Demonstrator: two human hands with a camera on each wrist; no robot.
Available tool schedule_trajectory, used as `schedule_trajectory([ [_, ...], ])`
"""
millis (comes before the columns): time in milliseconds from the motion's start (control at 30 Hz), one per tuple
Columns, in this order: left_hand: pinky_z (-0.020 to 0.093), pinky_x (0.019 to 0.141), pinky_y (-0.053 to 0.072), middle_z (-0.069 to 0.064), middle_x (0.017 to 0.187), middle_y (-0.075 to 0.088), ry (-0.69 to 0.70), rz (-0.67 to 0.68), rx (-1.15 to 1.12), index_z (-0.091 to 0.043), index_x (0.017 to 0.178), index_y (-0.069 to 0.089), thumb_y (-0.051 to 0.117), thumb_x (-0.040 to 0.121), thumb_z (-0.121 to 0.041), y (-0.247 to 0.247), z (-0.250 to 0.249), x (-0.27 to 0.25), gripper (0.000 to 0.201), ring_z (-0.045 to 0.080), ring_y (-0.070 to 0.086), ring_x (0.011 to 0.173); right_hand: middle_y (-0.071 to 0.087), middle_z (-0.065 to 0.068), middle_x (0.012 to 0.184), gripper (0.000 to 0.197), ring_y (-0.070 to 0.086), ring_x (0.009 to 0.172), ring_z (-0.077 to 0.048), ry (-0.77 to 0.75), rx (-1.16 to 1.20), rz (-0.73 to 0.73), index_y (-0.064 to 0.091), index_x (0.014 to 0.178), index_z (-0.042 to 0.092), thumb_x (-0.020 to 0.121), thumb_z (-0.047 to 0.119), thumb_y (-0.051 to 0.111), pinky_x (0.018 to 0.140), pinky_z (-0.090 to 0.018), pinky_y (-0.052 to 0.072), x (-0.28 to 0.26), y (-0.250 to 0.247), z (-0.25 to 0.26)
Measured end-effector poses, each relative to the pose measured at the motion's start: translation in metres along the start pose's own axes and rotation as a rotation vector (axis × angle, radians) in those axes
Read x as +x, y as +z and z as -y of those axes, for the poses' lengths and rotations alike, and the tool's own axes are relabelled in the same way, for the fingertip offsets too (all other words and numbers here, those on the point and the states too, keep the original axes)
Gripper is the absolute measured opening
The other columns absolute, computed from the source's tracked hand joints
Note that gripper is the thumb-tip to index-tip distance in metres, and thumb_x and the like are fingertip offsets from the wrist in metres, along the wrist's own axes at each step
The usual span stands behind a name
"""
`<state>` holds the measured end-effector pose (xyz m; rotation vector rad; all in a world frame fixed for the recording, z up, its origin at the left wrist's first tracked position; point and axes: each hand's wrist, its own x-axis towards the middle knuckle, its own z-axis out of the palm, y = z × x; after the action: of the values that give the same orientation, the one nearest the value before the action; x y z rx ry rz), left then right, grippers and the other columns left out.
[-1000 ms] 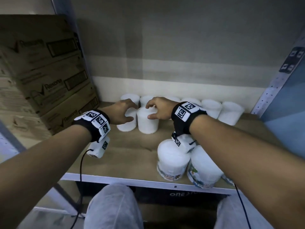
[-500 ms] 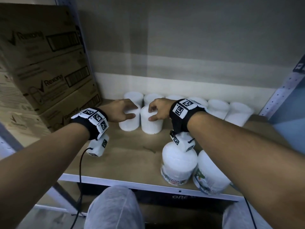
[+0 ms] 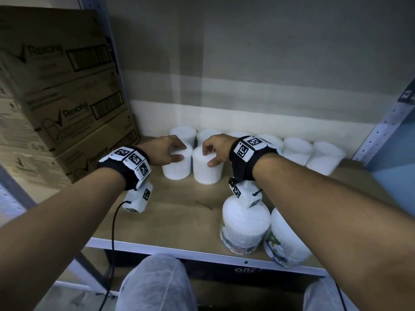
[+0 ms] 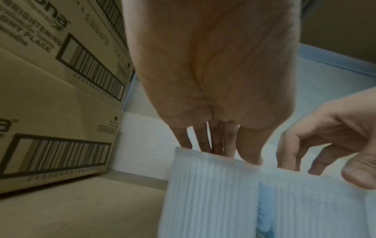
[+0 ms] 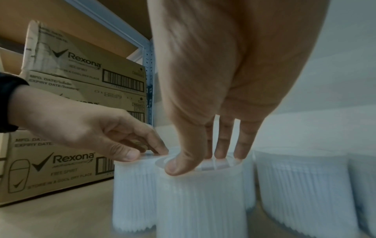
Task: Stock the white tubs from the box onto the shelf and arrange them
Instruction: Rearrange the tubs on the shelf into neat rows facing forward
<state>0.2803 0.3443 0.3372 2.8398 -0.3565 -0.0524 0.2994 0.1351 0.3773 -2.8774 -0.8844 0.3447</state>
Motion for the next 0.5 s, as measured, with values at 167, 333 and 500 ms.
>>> schedule_trajectory([
  [167,0.035,0.109,0.036,0.001,0.137,0.05,0.009,-0.01,0.002,-0.016,0.134,0.051,0.058,0.091,-0.033,0.0012,-0.0021,-0.002,0.047,0.022,0.048,0.127,0.058,-0.006,0.13,0.045,0.055,0.119,-0.021,-0.005,-0.04,0.047,0.061,0.122,0.009,0.079,0.009,0.074,0.089,-0.021,0.041,-0.0017,-0.0062,0.0007],
  [333,0.033,0.11,0.035,0.003,0.137,0.051,0.019,-0.036,-0.012,-0.014,0.134,0.051,0.058,0.091,-0.03,0.0044,-0.0025,-0.0031,0.046,0.023,0.048,0.127,0.056,-0.001,0.132,0.045,0.053,0.121,-0.019,0.047,-0.015,0.069,0.062,0.123,0.016,0.08,0.009,0.073,0.09,-0.022,0.04,0.0003,-0.0097,0.0016],
  [500,0.035,0.11,0.035,0.004,0.137,0.051,0.012,-0.038,-0.022,-0.014,0.134,0.051,0.058,0.092,-0.03,0.005,-0.0037,-0.0046,0.046,0.024,0.048,0.127,0.046,-0.008,0.14,0.058,0.05,0.125,-0.025,0.144,-0.073,-0.033,0.046,0.137,0.011,0.088,0.037,0.063,0.1,-0.032,0.041,0.0055,-0.0105,0.0046],
])
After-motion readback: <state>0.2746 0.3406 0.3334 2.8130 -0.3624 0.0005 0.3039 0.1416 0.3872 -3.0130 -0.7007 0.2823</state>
